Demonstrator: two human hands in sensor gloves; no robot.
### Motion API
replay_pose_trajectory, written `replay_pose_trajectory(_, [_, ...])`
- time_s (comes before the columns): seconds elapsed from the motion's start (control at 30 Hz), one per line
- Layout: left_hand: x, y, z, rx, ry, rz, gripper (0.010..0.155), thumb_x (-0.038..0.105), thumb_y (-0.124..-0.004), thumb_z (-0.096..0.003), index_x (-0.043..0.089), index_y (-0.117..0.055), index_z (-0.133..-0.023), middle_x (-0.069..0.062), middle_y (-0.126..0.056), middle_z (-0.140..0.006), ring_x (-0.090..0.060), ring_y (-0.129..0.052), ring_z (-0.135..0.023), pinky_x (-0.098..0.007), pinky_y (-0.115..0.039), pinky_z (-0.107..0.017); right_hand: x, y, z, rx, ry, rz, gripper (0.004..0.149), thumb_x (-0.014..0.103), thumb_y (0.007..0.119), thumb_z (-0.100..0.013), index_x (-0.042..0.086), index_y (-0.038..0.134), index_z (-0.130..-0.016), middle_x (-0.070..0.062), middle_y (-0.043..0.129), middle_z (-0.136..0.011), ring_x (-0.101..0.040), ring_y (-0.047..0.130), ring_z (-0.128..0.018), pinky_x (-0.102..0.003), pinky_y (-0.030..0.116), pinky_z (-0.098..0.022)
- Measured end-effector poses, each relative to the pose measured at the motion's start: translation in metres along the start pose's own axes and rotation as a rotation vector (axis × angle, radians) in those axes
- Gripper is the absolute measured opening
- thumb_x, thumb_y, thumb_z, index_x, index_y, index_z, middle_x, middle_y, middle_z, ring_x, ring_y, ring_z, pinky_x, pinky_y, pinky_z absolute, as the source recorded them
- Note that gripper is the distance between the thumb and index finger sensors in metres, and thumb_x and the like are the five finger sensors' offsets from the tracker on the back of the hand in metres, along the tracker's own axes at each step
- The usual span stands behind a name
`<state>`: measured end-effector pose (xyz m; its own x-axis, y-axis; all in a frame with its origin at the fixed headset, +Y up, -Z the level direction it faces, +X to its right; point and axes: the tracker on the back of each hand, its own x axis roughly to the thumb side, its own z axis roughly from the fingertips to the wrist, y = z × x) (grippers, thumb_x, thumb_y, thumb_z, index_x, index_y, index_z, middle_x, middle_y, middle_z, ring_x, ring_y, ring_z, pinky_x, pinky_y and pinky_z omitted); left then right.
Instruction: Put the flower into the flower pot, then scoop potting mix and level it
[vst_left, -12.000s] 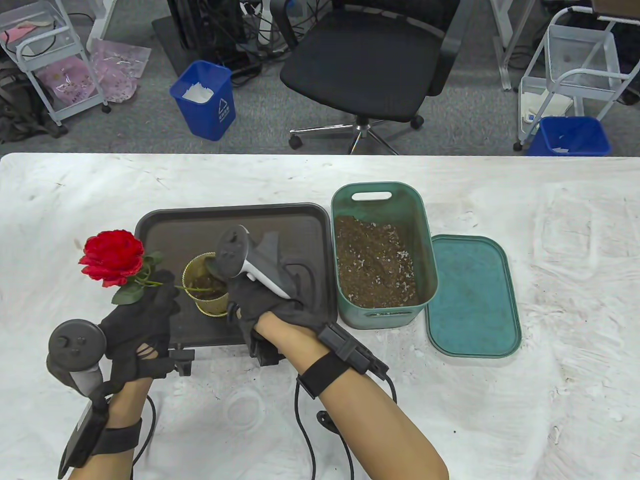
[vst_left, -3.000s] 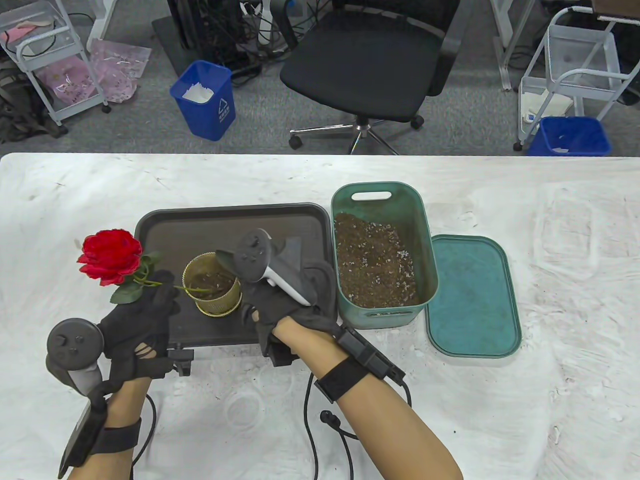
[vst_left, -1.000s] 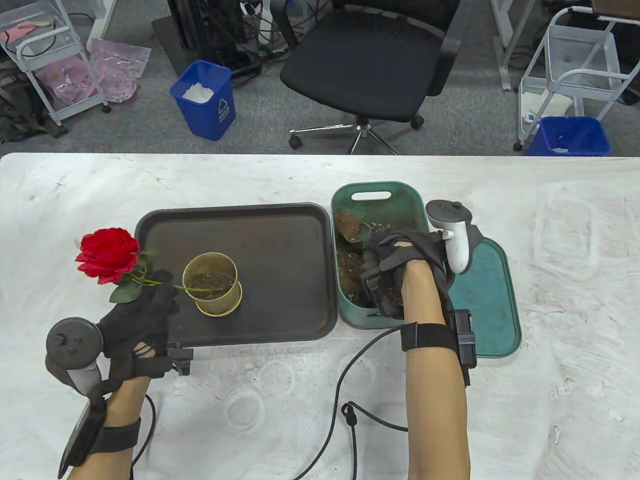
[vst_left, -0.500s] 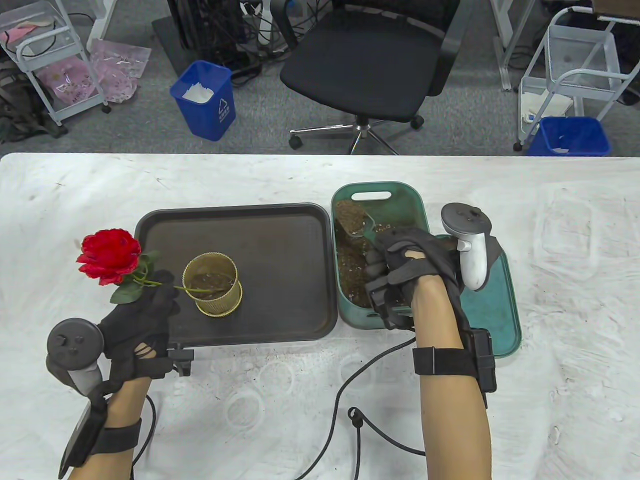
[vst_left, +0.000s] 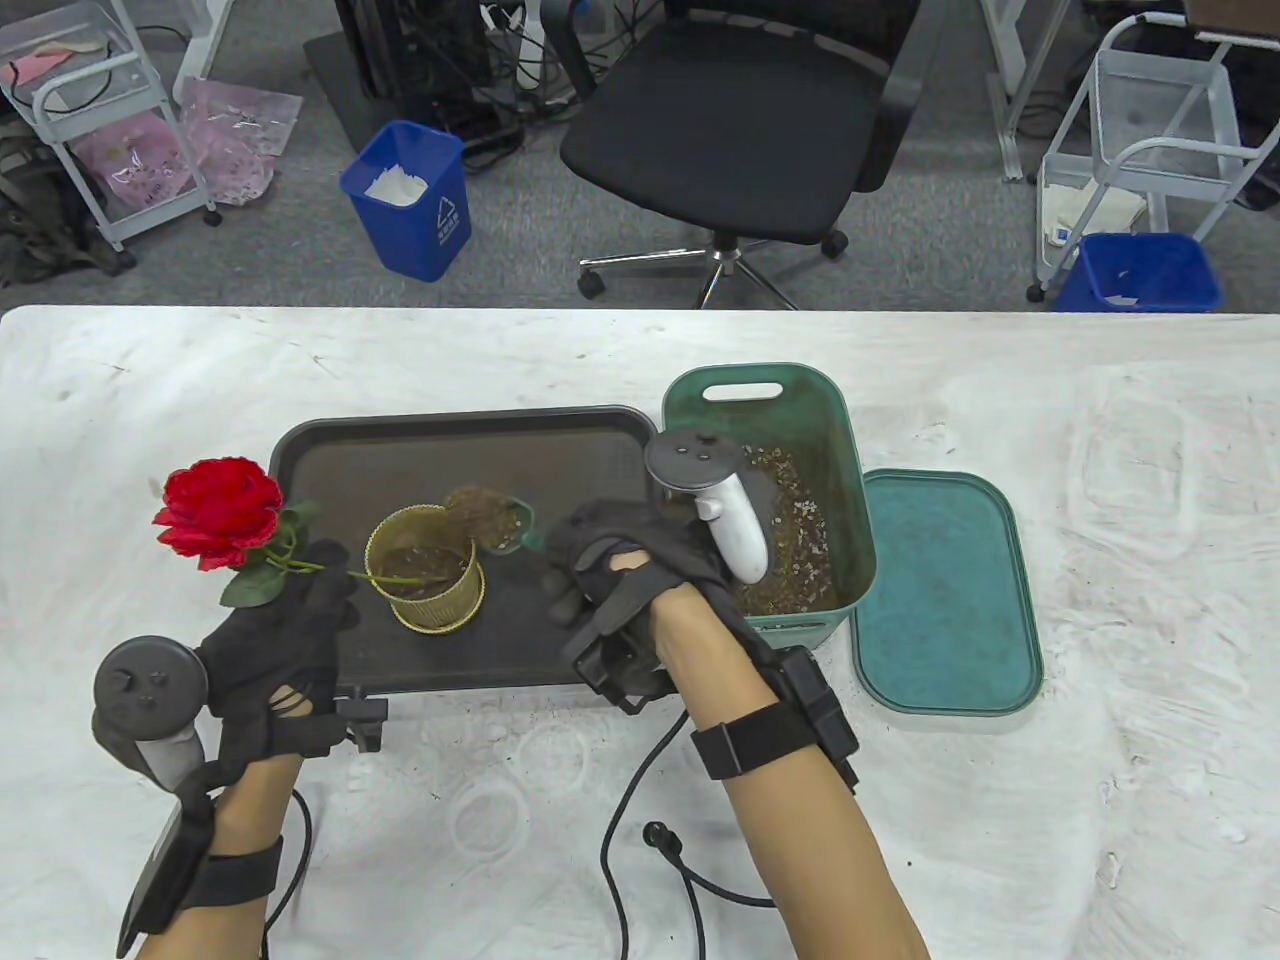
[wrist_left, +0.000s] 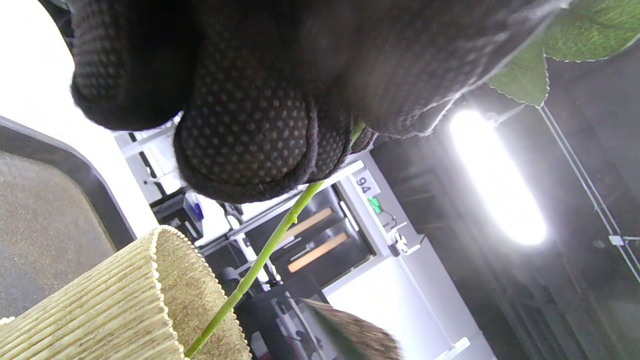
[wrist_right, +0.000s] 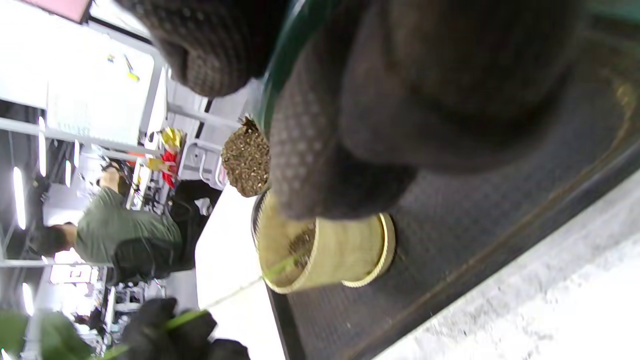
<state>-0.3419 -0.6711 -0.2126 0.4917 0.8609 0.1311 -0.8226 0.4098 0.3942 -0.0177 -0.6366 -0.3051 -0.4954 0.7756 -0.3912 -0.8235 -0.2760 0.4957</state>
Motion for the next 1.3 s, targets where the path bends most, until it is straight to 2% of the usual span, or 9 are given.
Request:
replay_pose_trajectory(0.2, [0.000, 0.001, 0.000, 0.003, 0.003, -0.001, 0.043, 0.043, -0.091, -0.0411, 0.022, -0.094, -0.078, -0.002, -0.103, -0.067, -0.017, -0.113, -0.035, -0.037, -0.095, -0.036, 0.013, 0.034, -0.015, -0.102, -0.044, 0.199, 0.053, 0.031, 0.077, -0.042, 0.002, 0.072, -0.086, -0.018, 0.097, -0.062, -0.027, 0.108, -0.026, -0.034, 0.096, -0.011])
replay_pose_trajectory(0.43, [0.000, 0.000, 0.000, 0.002, 0.005, 0.002, 0.043, 0.043, -0.091, -0.0411, 0.022, -0.095, -0.078, -0.002, -0.103, -0.067, -0.017, -0.113, -0.035, -0.037, -0.095, -0.036, 0.036, 0.061, -0.001, -0.308, -0.179, 0.586, 0.054, 0.031, 0.083, -0.040, 0.005, 0.074, -0.086, -0.017, 0.098, -0.062, -0.029, 0.108, -0.027, -0.036, 0.095, -0.012])
replay_pose_trajectory(0.57, [0.000, 0.001, -0.001, 0.003, 0.003, 0.000, 0.043, 0.043, -0.091, -0.0411, 0.022, -0.094, -0.078, -0.002, -0.103, -0.067, -0.017, -0.113, -0.035, -0.037, -0.095, -0.035, 0.043, 0.073, 0.006, -0.388, -0.232, 0.744, 0.054, 0.031, 0.085, -0.039, 0.006, 0.075, -0.086, -0.016, 0.098, -0.063, -0.029, 0.108, -0.029, -0.036, 0.095, -0.014])
replay_pose_trajectory(0.67, [0.000, 0.001, 0.000, 0.003, 0.003, 0.000, 0.043, 0.043, -0.091, -0.0410, 0.021, -0.095, -0.078, -0.002, -0.103, -0.067, -0.017, -0.113, -0.035, -0.037, -0.095, -0.036, 0.044, 0.078, 0.009, -0.447, -0.263, 0.818, 0.054, 0.031, 0.085, -0.039, 0.006, 0.075, -0.086, -0.016, 0.098, -0.063, -0.029, 0.108, -0.029, -0.037, 0.095, -0.014])
replay_pose_trajectory(0.8, [0.000, 0.001, 0.000, 0.002, 0.002, 0.000, 0.043, 0.043, -0.091, -0.0410, 0.021, -0.095, -0.078, -0.002, -0.103, -0.067, -0.017, -0.113, -0.035, -0.037, -0.095, -0.035, 0.041, 0.077, 0.011, -0.464, -0.294, 0.819, 0.054, 0.031, 0.085, -0.038, 0.007, 0.076, -0.085, -0.016, 0.098, -0.063, -0.029, 0.108, -0.029, -0.037, 0.095, -0.014])
replay_pose_trajectory(0.9, [0.000, 0.000, 0.000, -0.001, 0.000, -0.001, 0.043, 0.043, -0.091, -0.0412, 0.022, -0.095, -0.078, -0.002, -0.103, -0.067, -0.017, -0.113, -0.035, -0.037, -0.095, -0.035, 0.041, 0.069, 0.018, -0.474, -0.301, 0.793, 0.054, 0.031, 0.085, -0.038, 0.006, 0.076, -0.085, -0.016, 0.099, -0.062, -0.029, 0.108, -0.029, -0.037, 0.095, -0.014])
replay_pose_trajectory(1.07, [0.000, 0.000, -0.001, 0.000, 0.000, -0.001, 0.043, 0.043, -0.091, -0.0410, 0.022, -0.095, -0.078, -0.002, -0.103, -0.067, -0.017, -0.113, -0.035, -0.037, -0.095, -0.035, 0.047, 0.031, 0.037, -0.488, -0.277, 0.633, 0.054, 0.031, 0.084, -0.038, 0.006, 0.076, -0.085, -0.016, 0.099, -0.062, -0.028, 0.108, -0.028, -0.037, 0.095, -0.013])
replay_pose_trajectory(1.3, [0.000, 0.000, -0.001, 0.000, -0.004, -0.007, 0.043, 0.043, -0.091, -0.0411, 0.021, -0.095, -0.078, -0.002, -0.103, -0.067, -0.017, -0.113, -0.035, -0.037, -0.095, -0.035, 0.043, -0.061, 0.073, -0.598, -0.194, 0.383, 0.054, 0.031, 0.083, -0.039, 0.005, 0.076, -0.085, -0.016, 0.099, -0.061, -0.028, 0.108, -0.027, -0.037, 0.095, -0.013])
